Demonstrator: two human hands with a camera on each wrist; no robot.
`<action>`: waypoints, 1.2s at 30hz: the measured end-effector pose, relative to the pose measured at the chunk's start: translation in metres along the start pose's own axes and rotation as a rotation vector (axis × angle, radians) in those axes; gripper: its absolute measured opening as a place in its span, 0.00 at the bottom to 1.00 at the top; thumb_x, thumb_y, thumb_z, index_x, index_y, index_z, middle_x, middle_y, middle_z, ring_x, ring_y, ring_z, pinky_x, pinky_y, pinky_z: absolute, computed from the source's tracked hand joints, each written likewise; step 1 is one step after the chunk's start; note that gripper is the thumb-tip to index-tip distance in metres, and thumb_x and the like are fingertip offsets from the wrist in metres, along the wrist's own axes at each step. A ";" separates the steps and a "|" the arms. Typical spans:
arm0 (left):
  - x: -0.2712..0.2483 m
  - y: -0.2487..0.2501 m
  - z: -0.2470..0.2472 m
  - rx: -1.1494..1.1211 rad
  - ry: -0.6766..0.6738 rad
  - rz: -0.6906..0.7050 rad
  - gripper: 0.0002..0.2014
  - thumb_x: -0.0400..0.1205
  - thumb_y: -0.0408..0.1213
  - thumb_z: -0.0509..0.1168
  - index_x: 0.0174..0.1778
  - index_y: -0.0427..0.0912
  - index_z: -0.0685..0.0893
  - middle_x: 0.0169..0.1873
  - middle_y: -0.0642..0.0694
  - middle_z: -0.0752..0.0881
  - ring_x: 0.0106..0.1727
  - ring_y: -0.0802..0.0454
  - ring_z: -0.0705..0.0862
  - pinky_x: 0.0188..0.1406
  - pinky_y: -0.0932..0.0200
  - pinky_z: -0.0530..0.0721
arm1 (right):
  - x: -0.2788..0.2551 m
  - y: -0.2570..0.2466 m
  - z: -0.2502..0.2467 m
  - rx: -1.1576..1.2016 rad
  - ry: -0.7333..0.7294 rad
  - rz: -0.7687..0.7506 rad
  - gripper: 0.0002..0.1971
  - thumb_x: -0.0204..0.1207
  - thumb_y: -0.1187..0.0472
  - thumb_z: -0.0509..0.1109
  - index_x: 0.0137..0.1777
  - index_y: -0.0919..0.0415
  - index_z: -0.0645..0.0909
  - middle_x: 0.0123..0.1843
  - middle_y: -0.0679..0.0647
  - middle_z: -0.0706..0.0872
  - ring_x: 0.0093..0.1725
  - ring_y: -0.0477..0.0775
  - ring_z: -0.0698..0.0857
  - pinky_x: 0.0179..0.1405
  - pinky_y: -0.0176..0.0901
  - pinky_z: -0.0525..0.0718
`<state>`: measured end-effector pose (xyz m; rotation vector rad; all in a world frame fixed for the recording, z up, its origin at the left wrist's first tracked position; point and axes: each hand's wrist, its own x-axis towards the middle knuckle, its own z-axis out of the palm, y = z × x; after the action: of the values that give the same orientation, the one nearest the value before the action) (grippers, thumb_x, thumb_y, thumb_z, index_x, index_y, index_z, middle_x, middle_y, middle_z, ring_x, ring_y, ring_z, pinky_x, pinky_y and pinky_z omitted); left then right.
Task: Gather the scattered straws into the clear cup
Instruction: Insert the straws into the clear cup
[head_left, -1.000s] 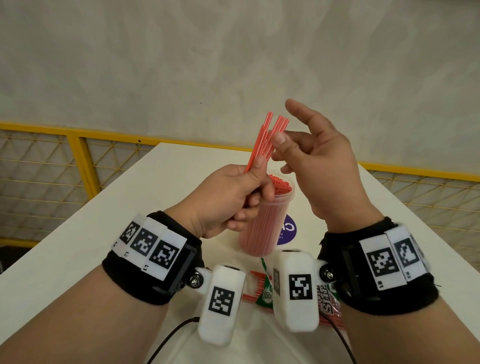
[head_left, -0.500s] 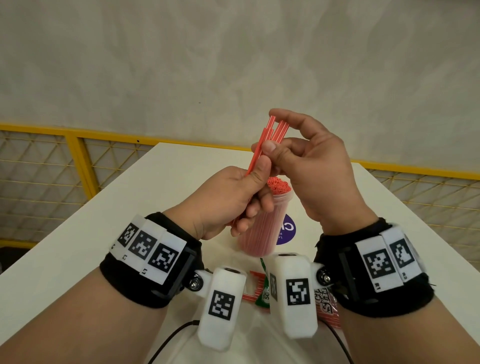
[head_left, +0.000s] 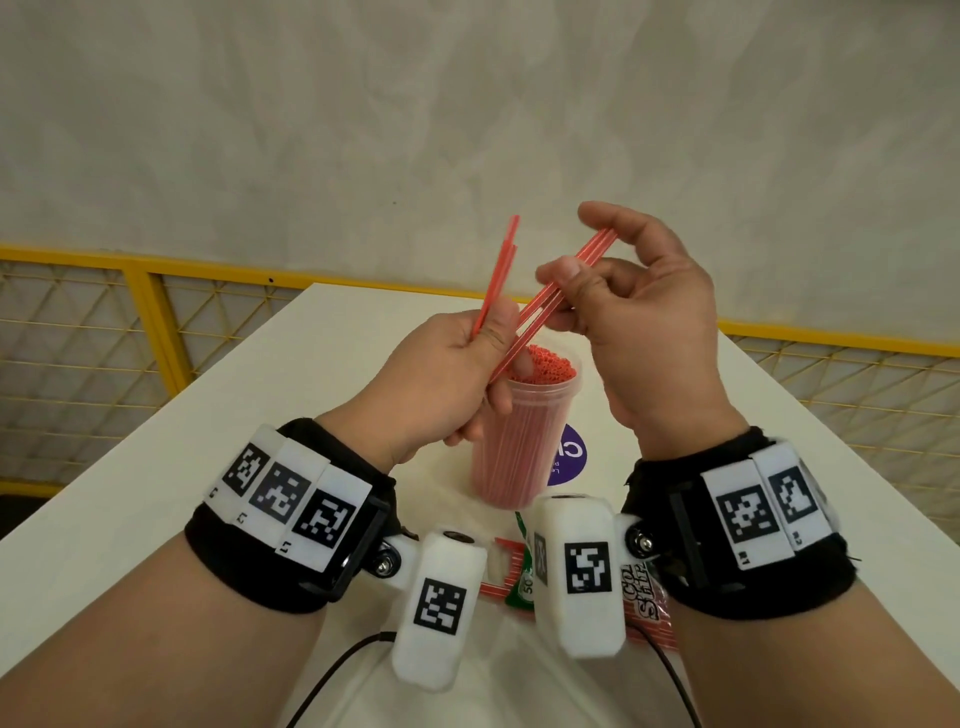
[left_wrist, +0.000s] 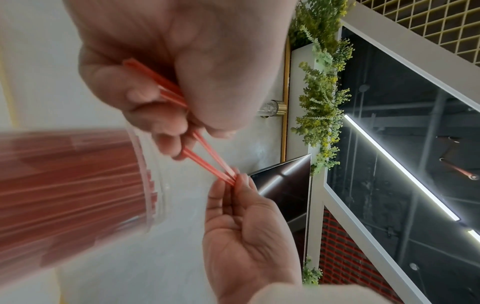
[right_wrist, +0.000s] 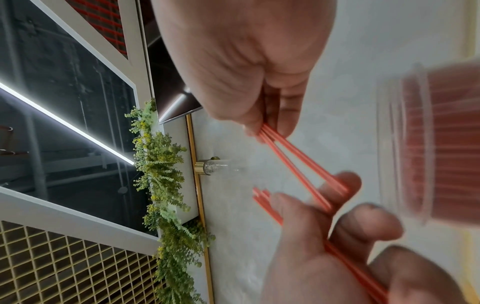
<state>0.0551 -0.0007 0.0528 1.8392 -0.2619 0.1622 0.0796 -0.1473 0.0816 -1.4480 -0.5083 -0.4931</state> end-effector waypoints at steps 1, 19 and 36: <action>0.002 -0.001 -0.001 0.019 0.079 0.006 0.27 0.85 0.60 0.50 0.42 0.42 0.84 0.23 0.48 0.82 0.15 0.52 0.74 0.14 0.65 0.68 | 0.002 0.001 -0.002 0.017 0.065 -0.020 0.16 0.77 0.71 0.71 0.57 0.49 0.79 0.31 0.55 0.88 0.37 0.51 0.90 0.35 0.42 0.87; 0.009 -0.016 0.003 0.388 0.081 0.135 0.18 0.87 0.55 0.51 0.38 0.60 0.82 0.51 0.51 0.84 0.33 0.63 0.78 0.41 0.56 0.78 | 0.009 0.026 -0.014 -0.150 0.260 -0.037 0.17 0.79 0.70 0.66 0.57 0.45 0.76 0.39 0.63 0.88 0.37 0.51 0.88 0.34 0.43 0.89; 0.009 -0.014 0.003 0.408 0.090 0.110 0.19 0.87 0.55 0.50 0.37 0.59 0.81 0.48 0.53 0.84 0.28 0.64 0.77 0.37 0.59 0.74 | 0.005 0.030 -0.009 -0.263 0.262 -0.081 0.21 0.77 0.69 0.67 0.53 0.37 0.76 0.37 0.59 0.86 0.39 0.58 0.88 0.43 0.60 0.89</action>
<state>0.0669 -0.0011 0.0408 2.2150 -0.2820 0.3977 0.1025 -0.1543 0.0601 -1.5869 -0.3008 -0.8260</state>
